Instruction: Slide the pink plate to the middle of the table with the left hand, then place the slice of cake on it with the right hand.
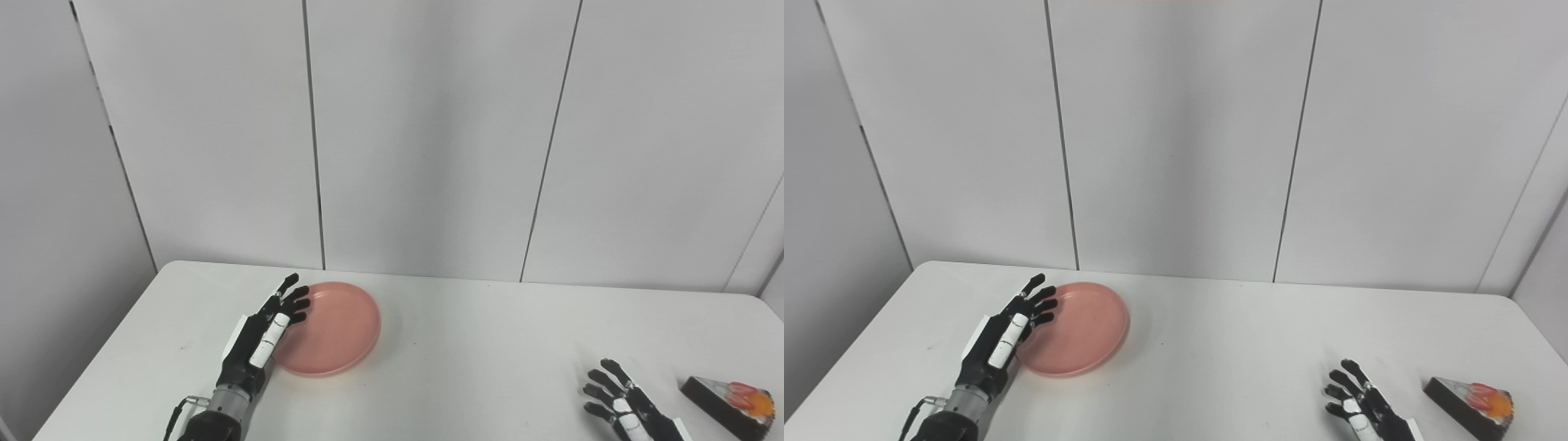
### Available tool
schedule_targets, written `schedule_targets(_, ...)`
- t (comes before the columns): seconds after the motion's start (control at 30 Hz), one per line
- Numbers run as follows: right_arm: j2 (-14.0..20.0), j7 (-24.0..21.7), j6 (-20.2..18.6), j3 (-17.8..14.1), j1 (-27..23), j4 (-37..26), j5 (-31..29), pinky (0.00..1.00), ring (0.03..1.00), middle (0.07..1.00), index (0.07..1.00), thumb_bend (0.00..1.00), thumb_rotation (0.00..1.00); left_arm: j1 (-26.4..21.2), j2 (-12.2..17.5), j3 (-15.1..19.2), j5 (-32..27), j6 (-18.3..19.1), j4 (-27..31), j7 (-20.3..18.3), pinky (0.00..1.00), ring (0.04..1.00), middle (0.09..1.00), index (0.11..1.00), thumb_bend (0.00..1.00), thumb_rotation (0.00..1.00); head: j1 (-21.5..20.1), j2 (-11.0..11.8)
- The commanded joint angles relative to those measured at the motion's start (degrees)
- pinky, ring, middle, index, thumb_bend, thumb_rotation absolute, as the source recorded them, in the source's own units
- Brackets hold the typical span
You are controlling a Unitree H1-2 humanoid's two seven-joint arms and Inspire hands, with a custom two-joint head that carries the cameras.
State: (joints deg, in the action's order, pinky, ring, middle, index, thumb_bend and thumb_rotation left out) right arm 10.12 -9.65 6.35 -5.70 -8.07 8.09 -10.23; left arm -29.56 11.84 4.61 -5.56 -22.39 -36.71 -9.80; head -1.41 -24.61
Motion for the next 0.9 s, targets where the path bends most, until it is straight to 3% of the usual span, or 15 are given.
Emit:
schedule_targets(0.0,-2.5,0.2,-1.2,0.9,4.8,2.5,-0.5,0.78,0.819,0.847,0.887,0.92,0.76,2.5,-2.1,-0.8,0.0,0.2,-2.1,0.1,0.84,0.862,0.892,0.911,0.75,0.85,0.0,-0.1)
schedule_targets(0.3,-2.5,0.2,-2.0,0.9,5.1,1.6,-0.2,0.77,0.815,0.845,0.879,0.91,0.76,1.7,-2.3,-1.5,1.2,0.1,-3.7,0.6,0.85,0.856,0.895,0.917,0.76,0.86,-0.2,-0.4)
schedule_targets(0.47,-2.5,0.2,-1.7,1.0,5.1,1.7,-0.2,0.77,0.816,0.846,0.879,0.91,0.76,1.3,-2.7,-2.5,2.9,-0.4,-4.5,0.9,0.80,0.832,0.866,0.904,0.78,0.85,-0.3,-0.4)
schedule_targets(0.67,-2.6,0.5,-1.8,1.2,5.1,1.5,0.2,0.77,0.817,0.847,0.880,0.90,0.77,0.9,-3.1,-4.1,3.3,-2.0,-6.7,-1.2,0.77,0.818,0.855,0.899,0.83,0.83,-0.7,-0.5)
schedule_targets(0.87,-3.0,0.5,-2.4,1.3,5.3,0.5,0.0,0.78,0.819,0.848,0.879,0.90,0.76,1.4,-3.8,-5.7,3.1,-2.0,-6.8,-2.6,0.80,0.841,0.870,0.891,0.80,0.84,-1.1,-0.6)
